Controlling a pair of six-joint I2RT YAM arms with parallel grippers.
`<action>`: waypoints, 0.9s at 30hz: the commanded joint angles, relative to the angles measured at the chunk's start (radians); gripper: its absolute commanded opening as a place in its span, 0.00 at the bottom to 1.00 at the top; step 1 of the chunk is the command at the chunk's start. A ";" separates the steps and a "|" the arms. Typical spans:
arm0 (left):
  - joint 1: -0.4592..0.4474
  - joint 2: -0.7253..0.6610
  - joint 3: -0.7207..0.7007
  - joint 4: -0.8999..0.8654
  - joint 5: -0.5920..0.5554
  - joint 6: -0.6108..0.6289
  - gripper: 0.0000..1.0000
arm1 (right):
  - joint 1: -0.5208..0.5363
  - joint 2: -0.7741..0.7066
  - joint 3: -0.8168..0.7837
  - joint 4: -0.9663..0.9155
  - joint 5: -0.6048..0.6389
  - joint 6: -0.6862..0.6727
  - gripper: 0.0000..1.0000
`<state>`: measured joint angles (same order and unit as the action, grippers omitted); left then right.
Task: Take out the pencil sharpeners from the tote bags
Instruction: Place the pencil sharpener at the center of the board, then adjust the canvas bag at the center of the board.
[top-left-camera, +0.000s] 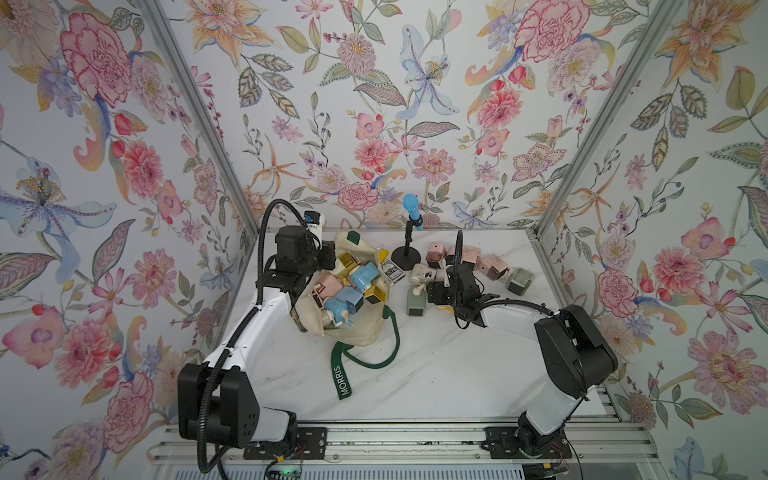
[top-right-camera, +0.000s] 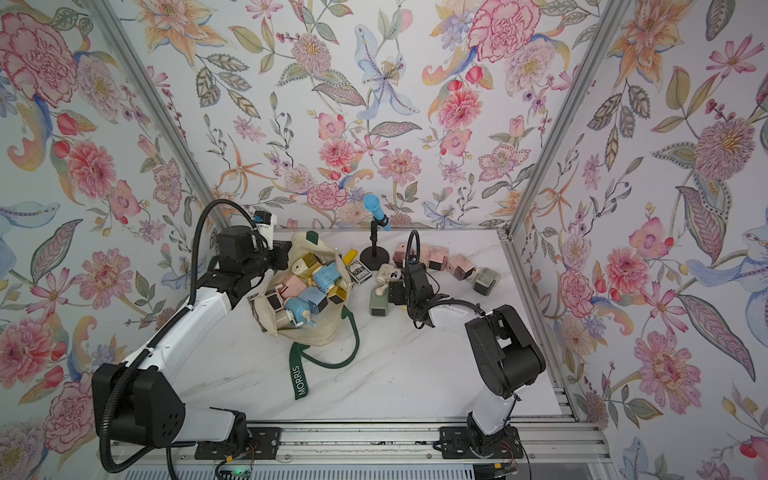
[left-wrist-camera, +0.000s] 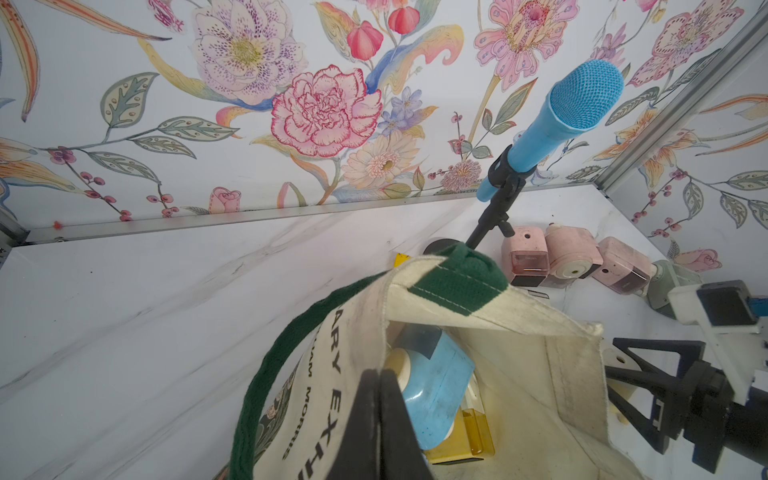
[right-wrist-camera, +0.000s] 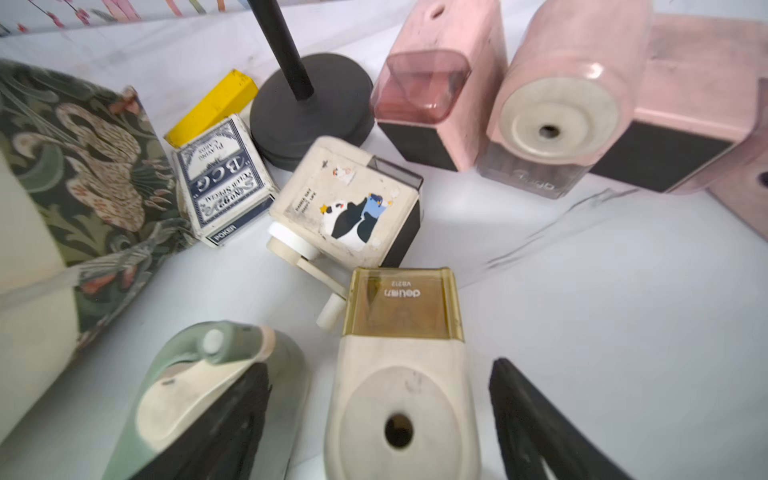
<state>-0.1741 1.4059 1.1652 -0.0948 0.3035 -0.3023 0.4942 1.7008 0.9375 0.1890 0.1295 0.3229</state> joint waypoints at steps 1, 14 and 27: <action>-0.007 -0.022 0.014 0.052 0.021 0.011 0.00 | 0.007 -0.095 -0.029 -0.023 0.040 0.025 0.84; -0.006 -0.024 0.016 0.048 0.040 0.018 0.00 | 0.357 -0.205 0.097 -0.022 0.032 -0.277 0.83; -0.007 -0.025 0.018 0.048 0.059 0.022 0.00 | 0.331 0.172 0.514 -0.292 0.074 -0.309 0.58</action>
<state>-0.1741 1.4059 1.1652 -0.0956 0.3115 -0.2985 0.8307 1.8286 1.4002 -0.0082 0.2062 0.0429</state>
